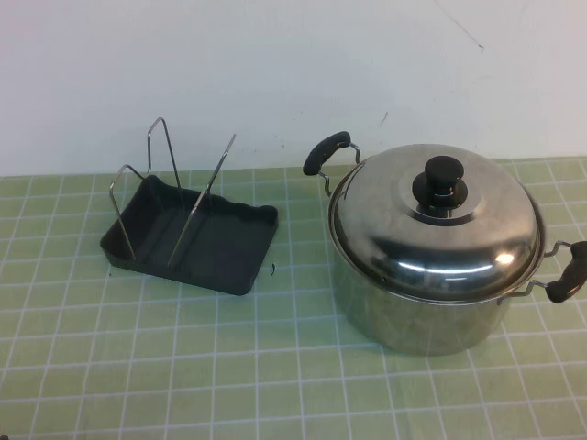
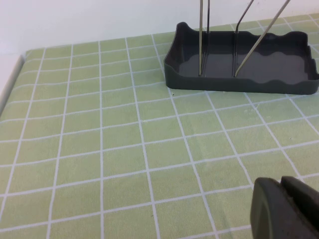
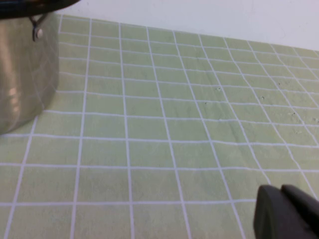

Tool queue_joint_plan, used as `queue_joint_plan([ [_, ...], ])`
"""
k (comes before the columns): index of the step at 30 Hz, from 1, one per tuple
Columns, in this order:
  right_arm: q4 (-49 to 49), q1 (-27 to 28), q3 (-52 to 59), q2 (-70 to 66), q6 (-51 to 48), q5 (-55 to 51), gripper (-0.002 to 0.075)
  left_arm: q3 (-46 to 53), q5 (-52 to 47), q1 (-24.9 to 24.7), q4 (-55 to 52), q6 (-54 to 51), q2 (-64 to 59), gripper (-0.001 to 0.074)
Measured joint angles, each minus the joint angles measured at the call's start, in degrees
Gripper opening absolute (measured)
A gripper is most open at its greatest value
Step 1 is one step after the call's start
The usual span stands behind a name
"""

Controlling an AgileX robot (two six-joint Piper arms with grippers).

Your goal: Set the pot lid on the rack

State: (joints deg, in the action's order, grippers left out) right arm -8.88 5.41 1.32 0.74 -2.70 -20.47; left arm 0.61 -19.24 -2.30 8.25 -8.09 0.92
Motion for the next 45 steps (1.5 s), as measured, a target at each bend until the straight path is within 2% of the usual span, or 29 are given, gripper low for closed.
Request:
queue_joint_plan([
  [39, -2.58, 0.0, 0.0, 0.0, 0.0, 0.0, -0.0001, 0.0, 0.19, 0.0, 0.05, -0.12, 0.0, -0.0003],
  [42, -2.58, 0.0, 0.0, 0.0, 0.0, 0.51, -0.0001, 0.41, 2.28, 0.0, 0.05, -0.12, 0.0, -0.0003],
  [45, -2.7, 0.0, 0.39, 0.0, 0.0, 5.15, -0.0001, 0.56, 9.72, 0.0, 0.86, -0.12, 0.0, -0.0003],
])
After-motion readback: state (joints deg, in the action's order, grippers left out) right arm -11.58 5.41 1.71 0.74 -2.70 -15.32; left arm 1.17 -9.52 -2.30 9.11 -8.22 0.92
